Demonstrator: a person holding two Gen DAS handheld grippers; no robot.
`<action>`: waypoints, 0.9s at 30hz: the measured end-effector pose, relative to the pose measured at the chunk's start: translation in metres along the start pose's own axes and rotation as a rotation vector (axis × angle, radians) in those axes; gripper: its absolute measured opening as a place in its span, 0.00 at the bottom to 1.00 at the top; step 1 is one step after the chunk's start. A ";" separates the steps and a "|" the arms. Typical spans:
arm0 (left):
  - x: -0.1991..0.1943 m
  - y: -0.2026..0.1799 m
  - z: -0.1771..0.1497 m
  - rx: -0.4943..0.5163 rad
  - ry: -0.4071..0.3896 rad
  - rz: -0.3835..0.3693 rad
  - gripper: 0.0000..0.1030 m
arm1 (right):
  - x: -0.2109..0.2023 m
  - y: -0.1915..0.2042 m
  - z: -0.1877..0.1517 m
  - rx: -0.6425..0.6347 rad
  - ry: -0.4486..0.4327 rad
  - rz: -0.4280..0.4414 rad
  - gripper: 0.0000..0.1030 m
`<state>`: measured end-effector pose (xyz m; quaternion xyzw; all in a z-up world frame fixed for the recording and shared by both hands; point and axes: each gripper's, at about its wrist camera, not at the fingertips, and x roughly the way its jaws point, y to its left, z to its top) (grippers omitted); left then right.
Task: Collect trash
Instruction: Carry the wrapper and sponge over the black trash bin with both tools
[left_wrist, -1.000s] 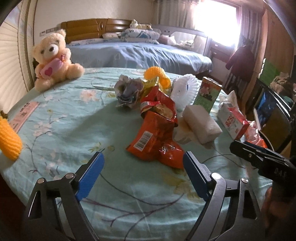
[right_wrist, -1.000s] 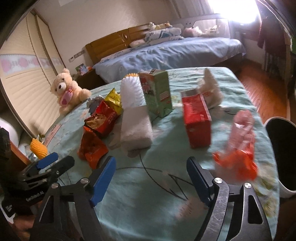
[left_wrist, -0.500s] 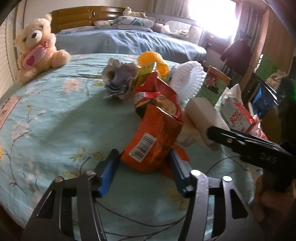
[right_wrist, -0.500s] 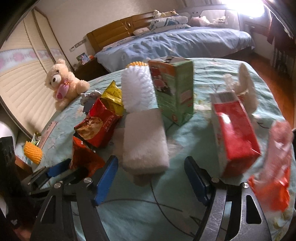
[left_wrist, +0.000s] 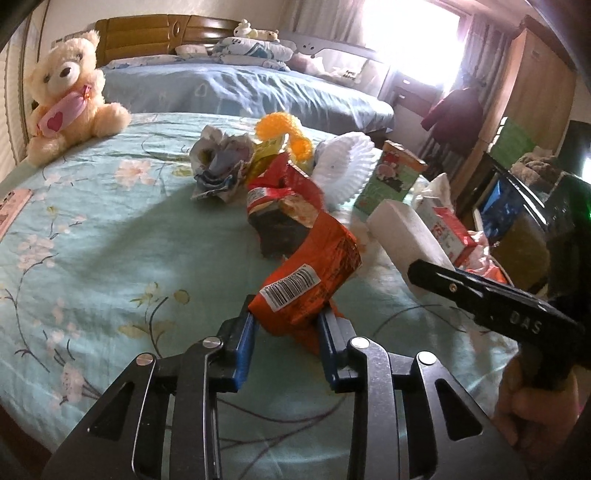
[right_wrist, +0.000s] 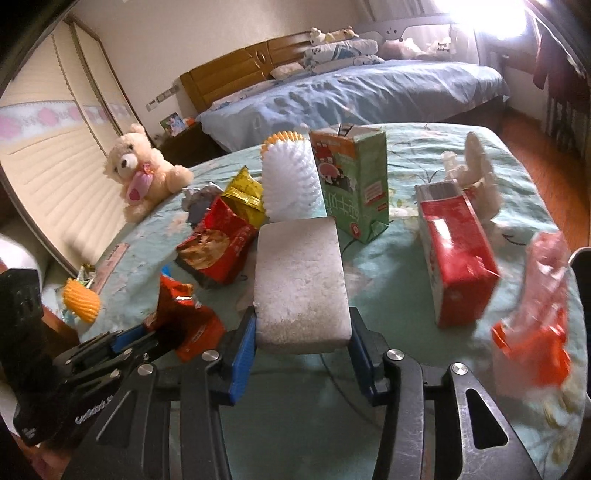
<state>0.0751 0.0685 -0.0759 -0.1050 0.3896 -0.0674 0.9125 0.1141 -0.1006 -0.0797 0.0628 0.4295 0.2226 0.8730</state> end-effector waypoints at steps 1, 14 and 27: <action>-0.002 -0.001 0.001 0.004 -0.003 -0.004 0.28 | -0.004 0.000 -0.002 0.001 -0.003 0.002 0.45; -0.013 -0.052 -0.007 0.078 0.002 -0.096 0.28 | -0.071 -0.025 -0.032 0.055 -0.071 -0.049 0.45; -0.004 -0.121 -0.011 0.198 0.041 -0.187 0.28 | -0.112 -0.076 -0.055 0.161 -0.119 -0.135 0.46</action>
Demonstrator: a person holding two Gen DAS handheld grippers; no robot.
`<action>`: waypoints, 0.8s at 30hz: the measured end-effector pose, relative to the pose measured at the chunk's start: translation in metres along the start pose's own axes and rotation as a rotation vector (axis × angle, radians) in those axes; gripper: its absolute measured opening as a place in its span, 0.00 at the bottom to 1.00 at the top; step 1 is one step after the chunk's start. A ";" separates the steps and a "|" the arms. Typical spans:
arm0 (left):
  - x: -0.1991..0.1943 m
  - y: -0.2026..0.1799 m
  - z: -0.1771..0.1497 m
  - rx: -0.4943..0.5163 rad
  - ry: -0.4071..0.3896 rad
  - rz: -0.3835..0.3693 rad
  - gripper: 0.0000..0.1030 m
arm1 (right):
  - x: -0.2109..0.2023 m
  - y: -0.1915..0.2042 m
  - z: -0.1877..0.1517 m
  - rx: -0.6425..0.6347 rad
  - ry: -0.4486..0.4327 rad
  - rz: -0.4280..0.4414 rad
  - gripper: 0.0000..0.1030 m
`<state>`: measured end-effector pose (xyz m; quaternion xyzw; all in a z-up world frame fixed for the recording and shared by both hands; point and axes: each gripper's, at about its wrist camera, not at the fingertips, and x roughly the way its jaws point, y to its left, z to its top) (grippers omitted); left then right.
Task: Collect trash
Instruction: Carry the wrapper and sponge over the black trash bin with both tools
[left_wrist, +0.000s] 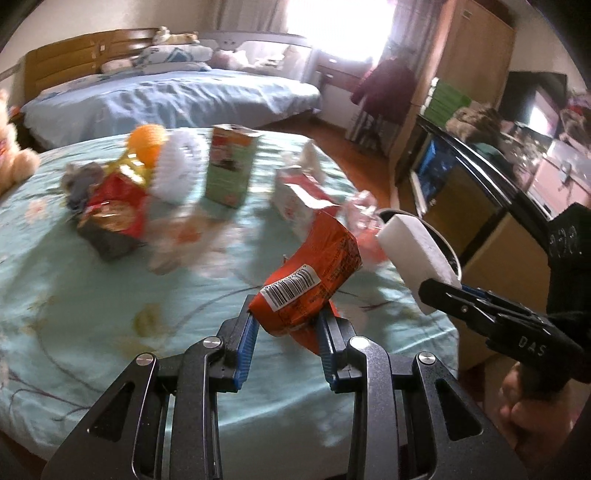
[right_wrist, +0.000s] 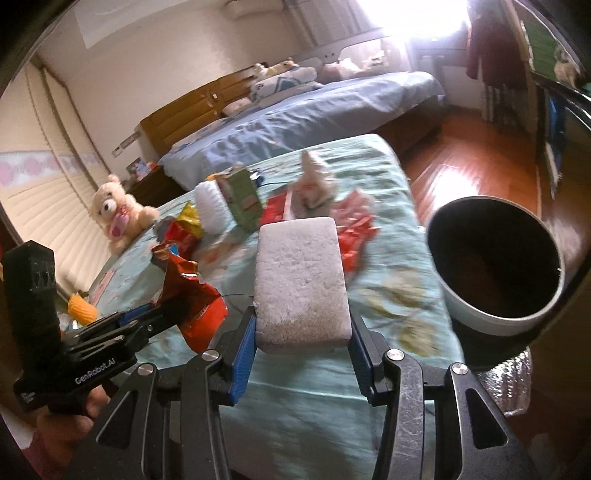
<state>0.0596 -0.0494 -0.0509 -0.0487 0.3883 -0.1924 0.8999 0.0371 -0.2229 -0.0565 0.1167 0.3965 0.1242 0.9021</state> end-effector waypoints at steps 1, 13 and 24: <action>0.002 -0.007 -0.001 0.008 0.001 -0.005 0.28 | -0.002 -0.003 0.000 0.005 -0.003 -0.006 0.46; 0.027 -0.065 0.010 0.095 0.044 -0.090 0.28 | -0.028 -0.058 -0.003 0.094 -0.042 -0.098 0.46; 0.054 -0.109 0.025 0.163 0.074 -0.123 0.28 | -0.038 -0.105 0.001 0.161 -0.055 -0.156 0.46</action>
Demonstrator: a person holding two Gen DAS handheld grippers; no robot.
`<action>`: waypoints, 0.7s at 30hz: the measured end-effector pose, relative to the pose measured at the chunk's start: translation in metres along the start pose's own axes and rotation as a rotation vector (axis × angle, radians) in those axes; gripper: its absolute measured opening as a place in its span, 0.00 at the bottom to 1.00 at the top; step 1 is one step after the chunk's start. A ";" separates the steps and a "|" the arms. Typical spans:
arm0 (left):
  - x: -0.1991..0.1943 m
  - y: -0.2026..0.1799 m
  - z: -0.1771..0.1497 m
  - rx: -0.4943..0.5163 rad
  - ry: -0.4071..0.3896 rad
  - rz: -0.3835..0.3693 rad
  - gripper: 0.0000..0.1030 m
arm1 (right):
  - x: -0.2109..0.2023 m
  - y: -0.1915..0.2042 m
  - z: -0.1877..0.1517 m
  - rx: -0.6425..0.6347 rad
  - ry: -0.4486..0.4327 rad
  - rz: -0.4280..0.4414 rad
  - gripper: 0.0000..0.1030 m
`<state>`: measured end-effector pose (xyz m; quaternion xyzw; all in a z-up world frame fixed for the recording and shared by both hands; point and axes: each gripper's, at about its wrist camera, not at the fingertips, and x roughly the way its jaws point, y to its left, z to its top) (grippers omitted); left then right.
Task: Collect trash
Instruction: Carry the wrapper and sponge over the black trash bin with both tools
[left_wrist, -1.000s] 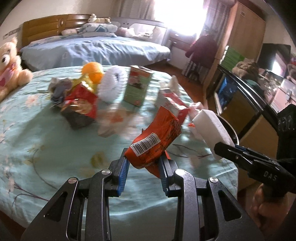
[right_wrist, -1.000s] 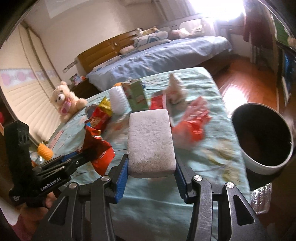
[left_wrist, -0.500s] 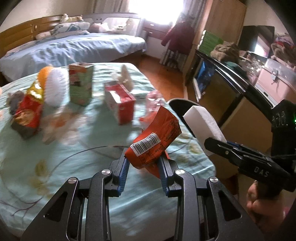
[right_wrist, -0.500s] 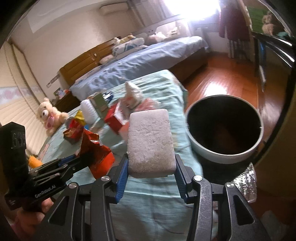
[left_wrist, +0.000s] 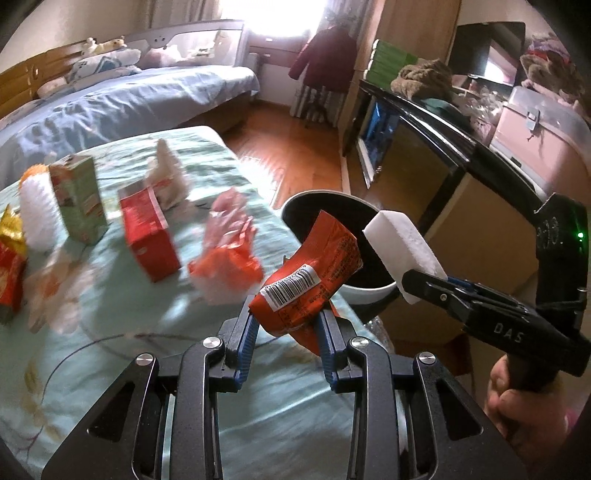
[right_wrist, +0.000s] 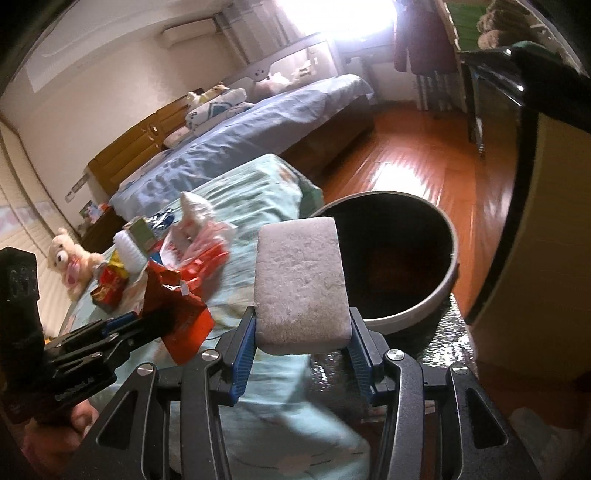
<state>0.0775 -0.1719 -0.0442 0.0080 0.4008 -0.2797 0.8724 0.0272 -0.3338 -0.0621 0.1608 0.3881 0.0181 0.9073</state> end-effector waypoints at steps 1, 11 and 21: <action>0.002 -0.002 0.002 0.004 0.002 -0.002 0.28 | 0.000 -0.004 0.001 0.005 -0.001 -0.007 0.46; 0.027 -0.025 0.023 0.051 0.023 -0.010 0.28 | 0.007 -0.032 0.015 0.031 0.002 -0.040 0.46; 0.053 -0.039 0.040 0.068 0.052 -0.002 0.29 | 0.024 -0.051 0.033 0.050 0.020 -0.055 0.47</action>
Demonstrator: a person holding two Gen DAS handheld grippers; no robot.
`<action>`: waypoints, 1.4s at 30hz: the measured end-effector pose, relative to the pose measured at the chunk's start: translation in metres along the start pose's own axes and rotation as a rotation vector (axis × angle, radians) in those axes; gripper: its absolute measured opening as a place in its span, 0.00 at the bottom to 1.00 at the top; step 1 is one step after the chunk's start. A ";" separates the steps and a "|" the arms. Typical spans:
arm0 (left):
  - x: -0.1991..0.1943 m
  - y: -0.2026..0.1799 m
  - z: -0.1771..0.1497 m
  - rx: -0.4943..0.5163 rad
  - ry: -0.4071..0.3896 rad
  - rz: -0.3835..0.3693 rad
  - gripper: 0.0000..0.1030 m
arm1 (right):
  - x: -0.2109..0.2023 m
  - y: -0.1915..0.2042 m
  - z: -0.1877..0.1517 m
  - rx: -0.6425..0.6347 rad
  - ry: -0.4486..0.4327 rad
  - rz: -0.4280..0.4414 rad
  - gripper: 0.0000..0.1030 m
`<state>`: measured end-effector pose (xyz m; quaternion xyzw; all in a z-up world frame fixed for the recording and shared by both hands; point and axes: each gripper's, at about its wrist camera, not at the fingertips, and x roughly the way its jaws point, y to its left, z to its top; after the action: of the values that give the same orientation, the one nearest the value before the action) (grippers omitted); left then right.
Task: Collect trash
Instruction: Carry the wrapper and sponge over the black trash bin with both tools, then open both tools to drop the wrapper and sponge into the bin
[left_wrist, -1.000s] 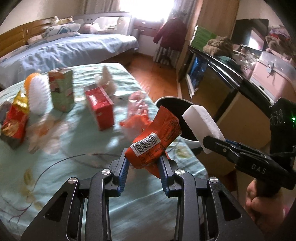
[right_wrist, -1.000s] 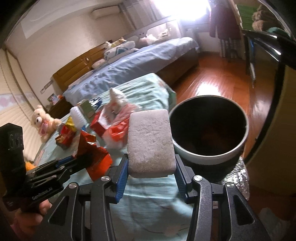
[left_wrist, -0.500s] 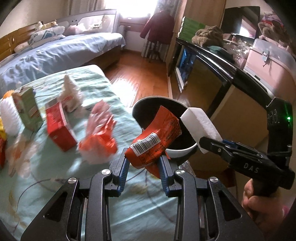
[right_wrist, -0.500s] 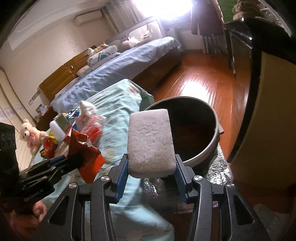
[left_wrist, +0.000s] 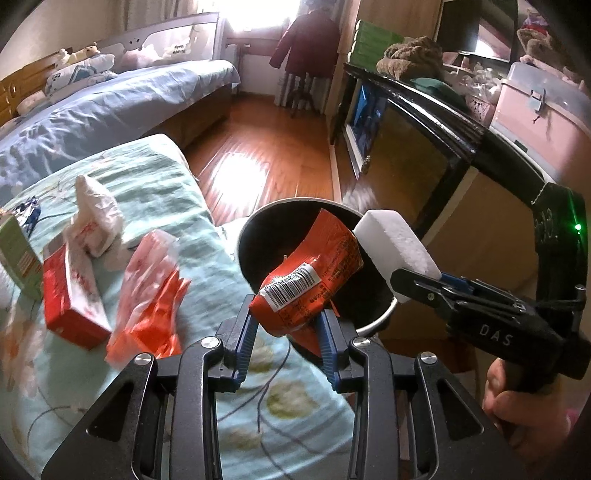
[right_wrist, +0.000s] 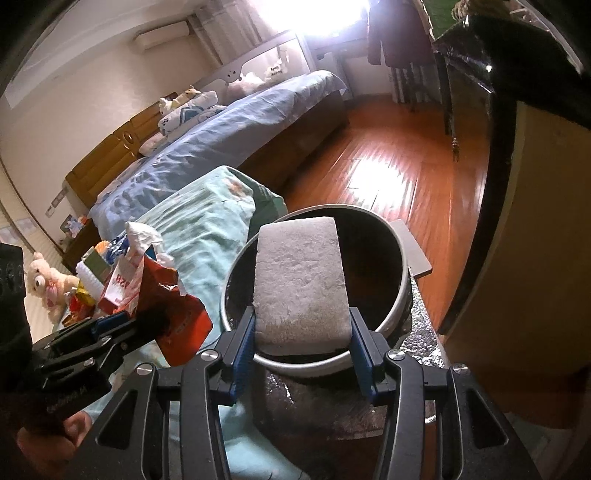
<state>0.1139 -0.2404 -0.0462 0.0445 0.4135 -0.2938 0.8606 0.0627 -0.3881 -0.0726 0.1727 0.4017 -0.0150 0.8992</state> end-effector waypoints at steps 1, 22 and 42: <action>0.003 0.000 0.002 -0.001 0.003 0.000 0.29 | 0.003 -0.001 0.002 0.002 0.005 0.000 0.47; 0.054 -0.008 0.025 -0.005 0.053 0.021 0.41 | 0.035 -0.021 0.024 0.009 0.055 -0.030 0.49; 0.004 0.006 -0.009 -0.060 -0.028 0.051 0.73 | 0.013 -0.011 0.008 0.090 0.020 0.043 0.83</action>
<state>0.1132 -0.2345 -0.0555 0.0252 0.4088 -0.2599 0.8744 0.0752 -0.3996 -0.0809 0.2215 0.4059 -0.0121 0.8866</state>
